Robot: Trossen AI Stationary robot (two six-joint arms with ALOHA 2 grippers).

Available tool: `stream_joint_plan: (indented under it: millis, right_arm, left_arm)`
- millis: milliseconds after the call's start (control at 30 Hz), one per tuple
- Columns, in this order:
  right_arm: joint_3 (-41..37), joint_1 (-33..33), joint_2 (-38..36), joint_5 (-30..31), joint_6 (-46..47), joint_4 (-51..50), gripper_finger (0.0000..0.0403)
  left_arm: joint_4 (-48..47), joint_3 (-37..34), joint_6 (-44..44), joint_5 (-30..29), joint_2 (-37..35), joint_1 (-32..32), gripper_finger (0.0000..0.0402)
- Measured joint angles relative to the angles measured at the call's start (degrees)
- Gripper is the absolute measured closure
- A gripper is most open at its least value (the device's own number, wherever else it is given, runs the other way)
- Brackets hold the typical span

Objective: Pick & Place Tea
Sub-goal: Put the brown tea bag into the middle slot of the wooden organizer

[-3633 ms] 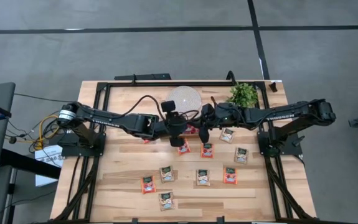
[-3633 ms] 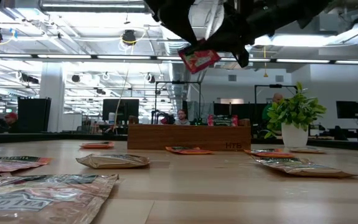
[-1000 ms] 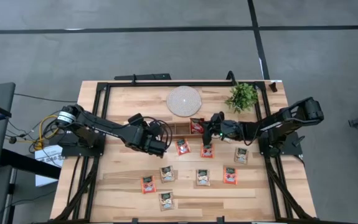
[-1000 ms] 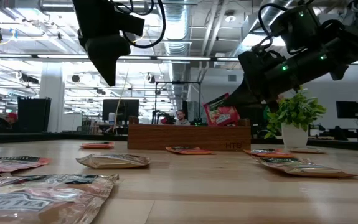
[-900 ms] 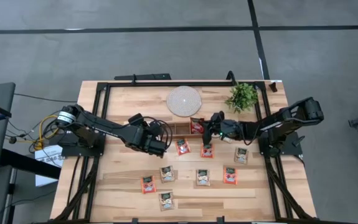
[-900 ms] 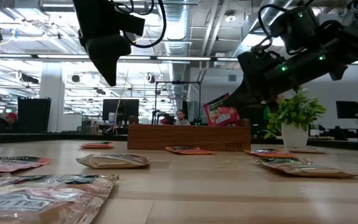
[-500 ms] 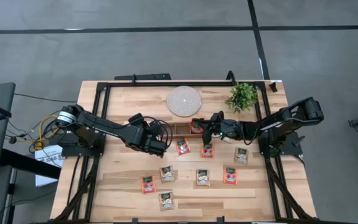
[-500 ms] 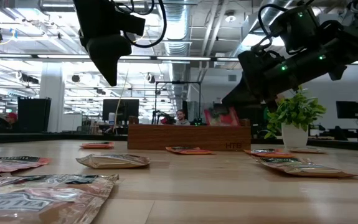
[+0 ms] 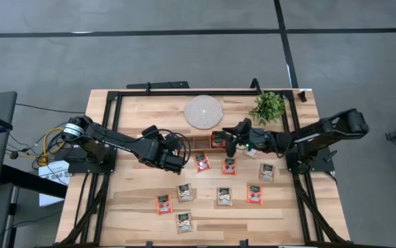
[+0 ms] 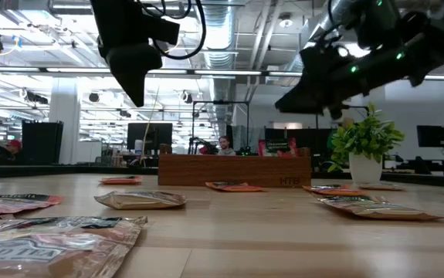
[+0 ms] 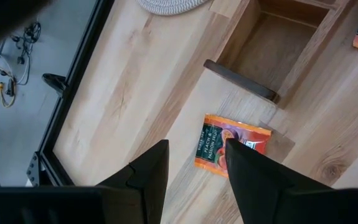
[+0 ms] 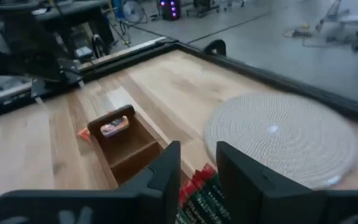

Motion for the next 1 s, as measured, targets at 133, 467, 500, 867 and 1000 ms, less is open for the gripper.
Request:
stream_joint_plan:
  millis: [133,467,500,867,1000]
  right_arm:
    - [0.0,0.6,-8.3,0.0,-3.1,-9.3,0.0311]
    - [0.0,8.9,-29.6,-1.2,3.6,-44.3,0.0312]
    - [0.0,10.0,-31.2,-1.4,6.1,-47.9,0.0312]
    - [0.0,20.2,-38.3,-22.6,29.2,-76.3,0.0312]
    - [0.0,22.0,-38.3,-25.5,33.2,-83.9,0.0312]
  left_arm:
    - [-0.9,0.0,0.0,0.0,0.0,0.0,0.025]
    - [1.9,-4.0,-0.3,0.9,0.0,0.0,0.025]
    - [2.8,-4.9,-0.3,1.7,0.0,0.0,0.025]
    - [6.1,-12.8,-1.6,5.6,-2.6,0.0,0.025]
    - [7.3,-13.5,-1.6,5.6,-4.6,0.0,0.025]
